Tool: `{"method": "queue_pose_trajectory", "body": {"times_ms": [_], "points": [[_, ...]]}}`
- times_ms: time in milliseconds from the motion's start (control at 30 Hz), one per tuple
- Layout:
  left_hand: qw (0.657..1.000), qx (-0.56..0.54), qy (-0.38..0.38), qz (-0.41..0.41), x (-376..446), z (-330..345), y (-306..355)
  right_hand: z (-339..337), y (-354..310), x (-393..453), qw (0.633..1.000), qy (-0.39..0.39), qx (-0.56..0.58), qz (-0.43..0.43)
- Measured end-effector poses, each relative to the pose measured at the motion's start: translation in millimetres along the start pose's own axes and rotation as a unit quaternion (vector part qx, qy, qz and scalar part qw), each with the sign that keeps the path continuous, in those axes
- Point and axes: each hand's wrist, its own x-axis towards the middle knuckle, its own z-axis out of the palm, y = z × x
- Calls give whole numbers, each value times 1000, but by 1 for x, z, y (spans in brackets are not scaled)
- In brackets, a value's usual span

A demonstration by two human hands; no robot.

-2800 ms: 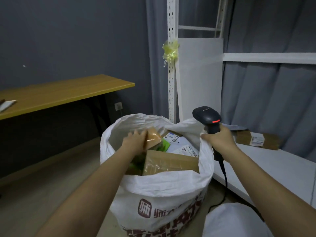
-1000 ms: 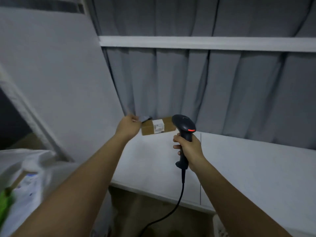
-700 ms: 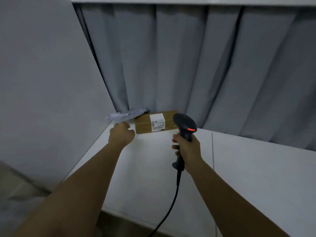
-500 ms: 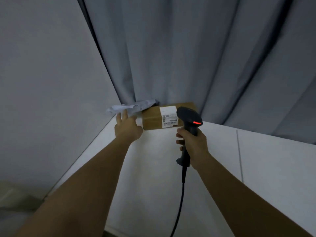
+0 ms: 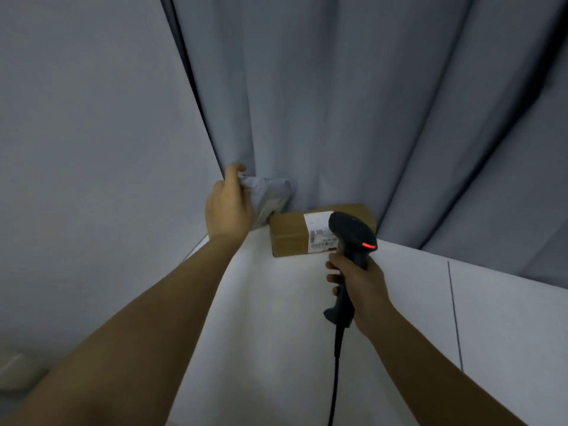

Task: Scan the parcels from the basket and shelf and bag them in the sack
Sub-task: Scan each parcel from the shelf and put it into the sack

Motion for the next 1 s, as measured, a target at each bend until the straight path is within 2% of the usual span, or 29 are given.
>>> {"method": "queue_pose_trajectory", "body": {"times_ms": [67,133,300,467,667,767,833,900,967,1000], "points": [[998,-39,28,28,-1,-25,19,5,-15,-20,1000,-5,11,-17],[995,-83,23,44,-7,-55,38,9,-35,-46,999,2,17,-38],[989,-95,-95,64,-37,-142,88,10,-93,-136,995,11,-8,-101],[976,-129,-152,84,-69,-245,138,-3,-135,-244,989,21,-20,-146],[947,-179,-218,153,-122,-344,195,-23,-142,-348,982,-11,-73,-173],[940,-184,-234,165,-153,-375,214,-25,-133,-383,980,2,-70,-185],[950,-182,-178,181,-170,-388,219,-25,-129,-402,982,10,-43,-183],[978,-122,-24,167,-184,-397,217,-26,-129,-415,983,17,-16,-183],[981,-138,111,75,-201,-409,212,-29,-134,-424,983,24,1,-180],[972,-195,134,11,-213,-415,207,-30,-137,-429,984,29,10,-177]]}}
